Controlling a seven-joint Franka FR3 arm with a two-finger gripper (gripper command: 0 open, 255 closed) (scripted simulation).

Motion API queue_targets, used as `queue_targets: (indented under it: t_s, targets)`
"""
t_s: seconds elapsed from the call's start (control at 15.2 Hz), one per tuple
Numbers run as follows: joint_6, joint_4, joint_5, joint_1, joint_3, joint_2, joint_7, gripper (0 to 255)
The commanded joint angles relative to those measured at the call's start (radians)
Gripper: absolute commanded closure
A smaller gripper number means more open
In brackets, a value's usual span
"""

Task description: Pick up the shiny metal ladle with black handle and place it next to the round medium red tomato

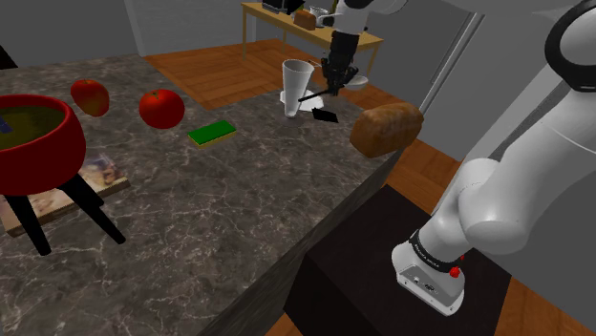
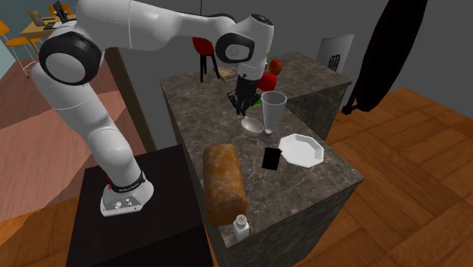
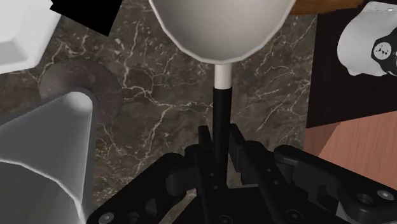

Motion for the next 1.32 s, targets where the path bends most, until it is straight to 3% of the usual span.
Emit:
queue_targets:
  t_s: [0.0, 0.66, 1.25]
  targets:
    - [0.009, 0.0, 0.011, 0.023, 0.026, 0.005, 0.046, 255]
    - [0.017, 0.122, 0.08, 0.125, 0.132, 0.12, 0.238, 255]
    - [-0.011, 0.347, 0.136, 0.204, 0.206, 0.298, 0.393, 255]
